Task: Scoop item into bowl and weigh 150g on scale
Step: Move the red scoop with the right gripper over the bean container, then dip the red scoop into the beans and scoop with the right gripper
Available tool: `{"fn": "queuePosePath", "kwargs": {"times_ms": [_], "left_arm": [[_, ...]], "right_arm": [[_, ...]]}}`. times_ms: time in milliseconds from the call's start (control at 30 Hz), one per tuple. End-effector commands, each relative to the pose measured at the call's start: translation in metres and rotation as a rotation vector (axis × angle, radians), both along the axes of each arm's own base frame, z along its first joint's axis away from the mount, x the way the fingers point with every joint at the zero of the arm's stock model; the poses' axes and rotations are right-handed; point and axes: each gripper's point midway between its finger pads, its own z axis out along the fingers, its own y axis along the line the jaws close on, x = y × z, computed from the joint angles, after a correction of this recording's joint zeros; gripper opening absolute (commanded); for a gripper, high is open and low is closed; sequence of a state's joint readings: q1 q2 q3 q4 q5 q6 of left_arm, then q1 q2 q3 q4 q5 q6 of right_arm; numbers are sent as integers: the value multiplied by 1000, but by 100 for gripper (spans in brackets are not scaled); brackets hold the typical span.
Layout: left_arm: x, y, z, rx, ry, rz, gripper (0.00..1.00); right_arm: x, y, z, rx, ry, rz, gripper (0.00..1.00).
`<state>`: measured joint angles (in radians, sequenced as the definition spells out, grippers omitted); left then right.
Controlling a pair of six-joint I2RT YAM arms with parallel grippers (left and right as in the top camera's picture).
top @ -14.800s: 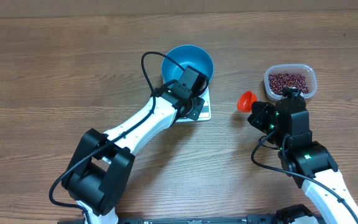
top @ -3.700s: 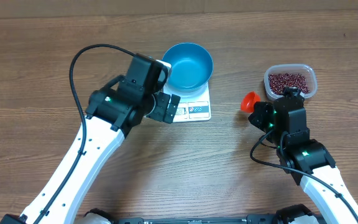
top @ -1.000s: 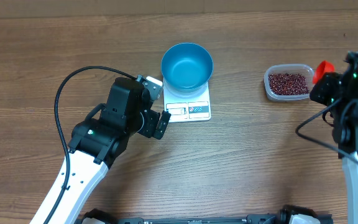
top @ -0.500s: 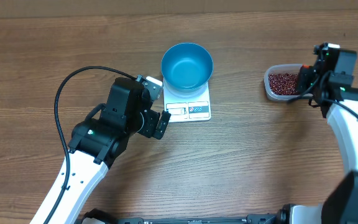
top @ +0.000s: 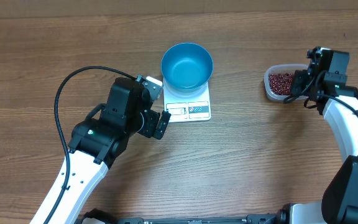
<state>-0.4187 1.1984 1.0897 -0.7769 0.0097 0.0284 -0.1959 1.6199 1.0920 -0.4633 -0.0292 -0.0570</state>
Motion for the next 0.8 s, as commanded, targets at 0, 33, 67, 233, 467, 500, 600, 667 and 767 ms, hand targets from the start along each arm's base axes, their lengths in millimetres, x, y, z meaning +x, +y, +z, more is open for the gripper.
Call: {"fn": "queuePosePath", "kwargs": {"times_ms": [0,33,67,233,467,500,600,667,767], "left_arm": [[1,1,-4,9,6,14,100],[1,1,-4,9,6,14,100],[1,1,-4,9,6,14,99],[1,1,-4,9,6,14,99],[1,1,-4,9,6,14,99],[1,1,-4,9,6,14,100],[1,1,-4,9,6,14,100],[1,1,-4,9,6,14,100],[1,1,-4,9,6,14,99]], "right_arm": [[-11,14,-22,71,50,43,4],[-13,16,-24,80,54,49,4],[-14,18,-26,87,60,53,4],[-15,28,-26,138,58,85,4],[-15,39,-24,198,50,103,4],[-15,38,-24,205,50,93,4],[-15,34,-25,229,52,50,4],[-17,28,-25,260,51,21,4],[-18,23,-24,314,44,16,4]]}}
